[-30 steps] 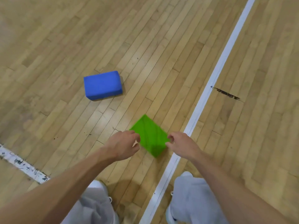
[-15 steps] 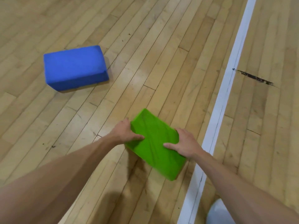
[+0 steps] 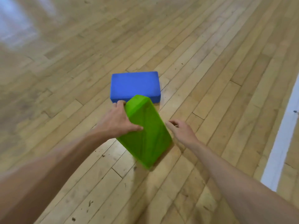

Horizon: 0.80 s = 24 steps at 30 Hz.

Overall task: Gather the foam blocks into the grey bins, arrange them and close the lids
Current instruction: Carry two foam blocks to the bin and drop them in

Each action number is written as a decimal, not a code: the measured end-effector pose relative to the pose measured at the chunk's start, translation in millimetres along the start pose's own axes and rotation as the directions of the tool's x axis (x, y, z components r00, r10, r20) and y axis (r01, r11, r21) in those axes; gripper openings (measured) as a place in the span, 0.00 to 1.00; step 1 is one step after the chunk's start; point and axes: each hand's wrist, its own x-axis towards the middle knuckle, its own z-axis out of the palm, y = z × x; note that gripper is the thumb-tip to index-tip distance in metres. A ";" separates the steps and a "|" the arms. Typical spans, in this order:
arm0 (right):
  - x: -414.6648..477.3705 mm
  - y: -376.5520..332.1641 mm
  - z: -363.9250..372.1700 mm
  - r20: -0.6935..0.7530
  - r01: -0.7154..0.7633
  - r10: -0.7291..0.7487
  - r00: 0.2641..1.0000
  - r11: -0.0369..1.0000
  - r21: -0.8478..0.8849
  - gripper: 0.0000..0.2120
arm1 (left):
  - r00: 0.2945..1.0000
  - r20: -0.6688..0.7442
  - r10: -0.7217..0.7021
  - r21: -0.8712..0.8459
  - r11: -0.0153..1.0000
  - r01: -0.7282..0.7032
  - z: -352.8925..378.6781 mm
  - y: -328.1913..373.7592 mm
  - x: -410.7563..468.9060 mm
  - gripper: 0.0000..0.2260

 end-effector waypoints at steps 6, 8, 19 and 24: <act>95.9 -50.5 34.1 -0.121 -0.200 0.249 0.961 0.927 0.317 0.21 | 0.984 -0.124 -0.128 0.002 0.992 0.130 -22.9 -37.2 15.7 0.48; 118.1 -61.7 40.9 -0.150 -0.220 0.287 0.946 0.909 0.354 0.24 | 0.983 -0.136 -0.125 0.028 0.991 0.130 -21.2 -37.8 15.8 0.47; 150.5 -75.4 50.1 -0.036 -0.316 0.406 0.913 0.761 0.566 0.28 | 0.983 -0.132 -0.129 0.013 0.991 0.132 -22.4 -36.7 17.3 0.44; 108.9 -52.3 39.6 0.078 -0.328 0.408 0.910 0.590 0.738 0.28 | 0.979 -0.173 -0.105 0.065 0.991 0.117 -16.1 -25.0 6.4 0.44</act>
